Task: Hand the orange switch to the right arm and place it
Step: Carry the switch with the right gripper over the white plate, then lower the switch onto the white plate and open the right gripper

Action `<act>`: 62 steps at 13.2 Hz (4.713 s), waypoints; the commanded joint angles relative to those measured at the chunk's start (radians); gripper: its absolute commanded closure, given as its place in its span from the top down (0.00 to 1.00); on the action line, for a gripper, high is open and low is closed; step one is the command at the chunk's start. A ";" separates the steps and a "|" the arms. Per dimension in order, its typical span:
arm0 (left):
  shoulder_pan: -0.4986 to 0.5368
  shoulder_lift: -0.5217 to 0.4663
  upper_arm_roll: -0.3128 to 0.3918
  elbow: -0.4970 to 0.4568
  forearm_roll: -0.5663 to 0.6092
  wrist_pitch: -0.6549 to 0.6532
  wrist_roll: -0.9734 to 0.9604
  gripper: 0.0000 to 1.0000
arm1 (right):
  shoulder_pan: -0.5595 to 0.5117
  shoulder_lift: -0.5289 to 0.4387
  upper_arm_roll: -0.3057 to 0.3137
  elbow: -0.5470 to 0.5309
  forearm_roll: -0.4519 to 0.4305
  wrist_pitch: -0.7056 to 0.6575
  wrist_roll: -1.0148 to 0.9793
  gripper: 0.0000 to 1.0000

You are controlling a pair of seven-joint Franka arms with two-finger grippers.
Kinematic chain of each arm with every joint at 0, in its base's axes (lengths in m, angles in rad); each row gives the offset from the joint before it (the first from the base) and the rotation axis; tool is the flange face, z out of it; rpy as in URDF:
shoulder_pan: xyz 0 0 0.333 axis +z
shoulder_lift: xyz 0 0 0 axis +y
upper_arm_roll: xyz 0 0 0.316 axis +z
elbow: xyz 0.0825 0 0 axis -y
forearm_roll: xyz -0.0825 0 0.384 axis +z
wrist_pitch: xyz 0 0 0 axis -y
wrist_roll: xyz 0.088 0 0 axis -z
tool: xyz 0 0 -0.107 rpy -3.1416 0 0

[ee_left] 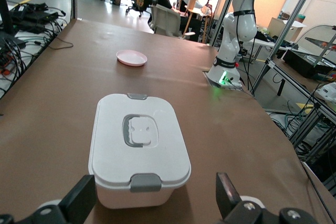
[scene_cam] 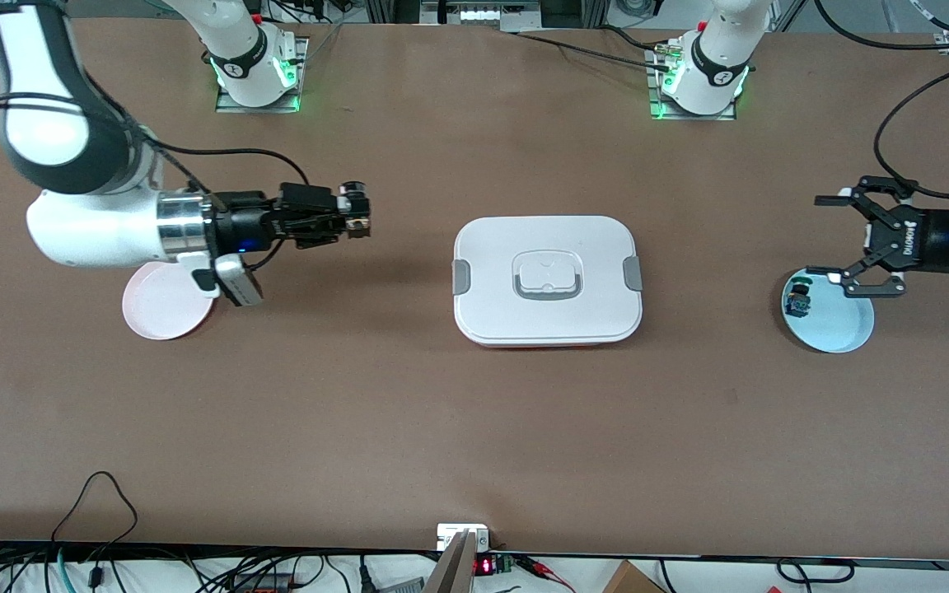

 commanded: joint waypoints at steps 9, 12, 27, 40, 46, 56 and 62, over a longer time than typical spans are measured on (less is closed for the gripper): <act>-0.426 -0.266 0.421 0.029 0.484 0.386 -0.349 1.00 | -0.126 -0.057 0.013 -0.016 -0.733 -0.119 -0.051 0.03; -0.504 -0.356 0.419 0.026 0.683 0.467 -0.492 1.00 | -0.156 -0.057 0.013 -0.016 -1.003 -0.105 -0.229 0.03; -0.515 -0.390 0.379 -0.083 0.727 0.218 -1.574 1.00 | -0.294 -0.002 0.013 -0.238 -1.468 0.513 -1.050 0.03; -0.508 -0.348 0.312 -0.068 0.782 0.176 -1.655 1.00 | -0.373 0.109 0.013 -0.407 -1.545 0.881 -1.169 0.03; -0.506 -0.343 0.309 -0.044 0.807 0.206 -1.649 1.00 | -0.388 0.155 0.013 -0.408 -1.553 0.947 -1.231 0.06; -0.497 -0.427 0.309 -0.182 0.783 0.284 -1.629 1.00 | -0.396 0.040 0.027 -0.343 -1.467 0.749 -1.217 1.00; -0.495 -0.423 0.309 -0.169 0.783 0.281 -1.629 1.00 | -0.386 -0.015 0.064 -0.117 -1.310 0.521 -1.174 1.00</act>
